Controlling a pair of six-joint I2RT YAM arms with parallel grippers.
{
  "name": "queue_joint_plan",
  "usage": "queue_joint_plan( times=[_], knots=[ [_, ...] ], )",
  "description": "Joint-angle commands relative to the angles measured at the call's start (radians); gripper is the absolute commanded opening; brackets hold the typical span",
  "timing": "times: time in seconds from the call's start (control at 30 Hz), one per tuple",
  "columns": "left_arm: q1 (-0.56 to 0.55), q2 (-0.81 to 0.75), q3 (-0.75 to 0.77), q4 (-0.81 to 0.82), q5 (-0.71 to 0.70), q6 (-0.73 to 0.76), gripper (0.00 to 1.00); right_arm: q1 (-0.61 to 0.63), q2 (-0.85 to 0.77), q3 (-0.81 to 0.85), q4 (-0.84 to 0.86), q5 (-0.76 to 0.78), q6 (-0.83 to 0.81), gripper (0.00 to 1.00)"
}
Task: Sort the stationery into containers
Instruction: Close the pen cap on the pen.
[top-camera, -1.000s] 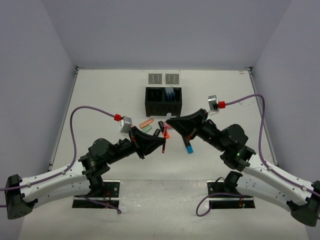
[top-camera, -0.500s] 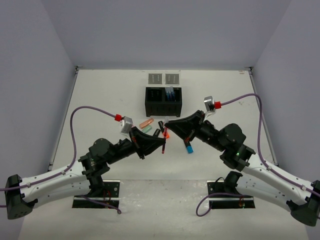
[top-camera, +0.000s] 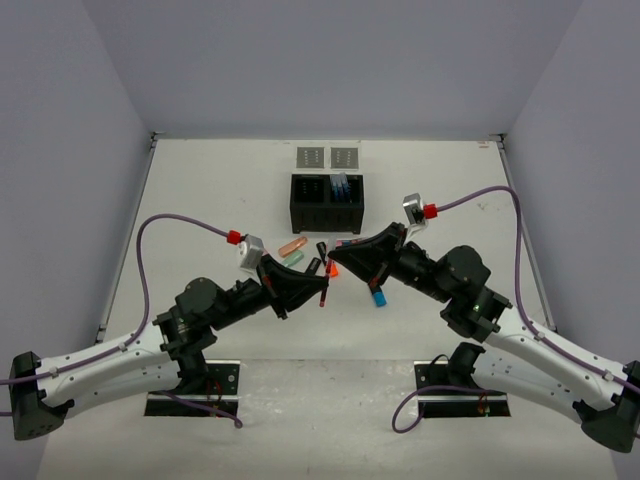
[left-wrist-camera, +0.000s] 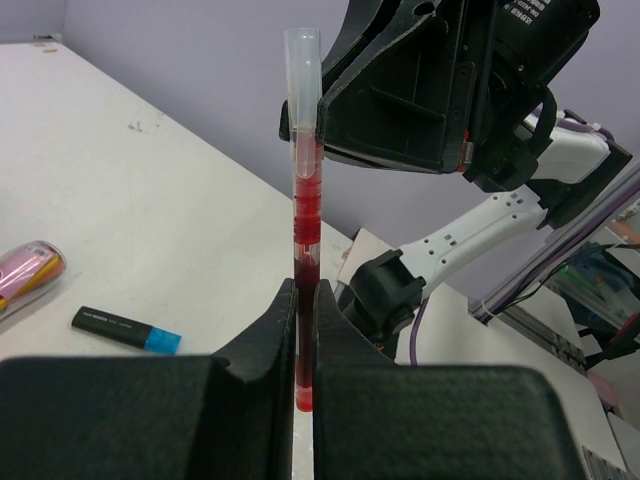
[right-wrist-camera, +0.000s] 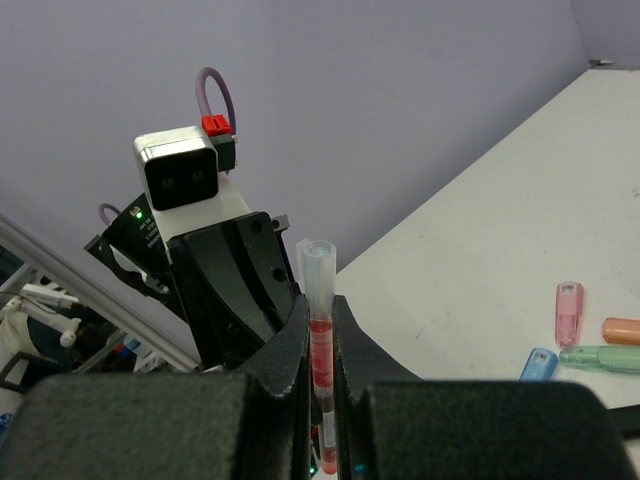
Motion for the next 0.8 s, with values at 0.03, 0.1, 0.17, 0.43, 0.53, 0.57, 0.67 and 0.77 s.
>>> queue_joint_plan(
  times=[0.03, 0.1, 0.17, 0.43, 0.53, 0.57, 0.67, 0.77],
  knots=[
    [0.0, -0.007, 0.056, 0.047, -0.042, 0.056, 0.0, 0.008, 0.012, 0.025, -0.007, -0.063, -0.004, 0.07],
    [0.0, -0.004, 0.059, 0.054, -0.031, 0.062, 0.0, 0.009, 0.007, 0.023, -0.006, -0.063, -0.002, 0.13],
    [-0.001, 0.0, 0.058, 0.061, -0.009, 0.074, 0.0, 0.01, 0.002, 0.028, -0.009, -0.062, -0.003, 0.22],
    [-0.001, 0.016, 0.035, 0.095, 0.026, 0.075, 0.0, 0.01, -0.005, 0.041, -0.006, -0.064, -0.006, 0.27],
    [0.0, 0.024, 0.037, 0.099, 0.029, 0.073, 0.0, 0.011, 0.003, 0.048, -0.002, -0.075, -0.005, 0.27],
    [0.0, 0.024, 0.038, 0.1, 0.029, 0.073, 0.0, 0.011, 0.009, 0.05, -0.003, -0.08, -0.006, 0.27],
    [0.0, 0.021, 0.049, 0.099, 0.029, 0.079, 0.0, 0.014, 0.032, 0.055, -0.006, -0.1, -0.015, 0.28],
    [0.0, 0.019, 0.061, 0.09, 0.027, 0.088, 0.0, 0.015, 0.042, 0.05, -0.007, -0.106, -0.019, 0.29]
  ],
)
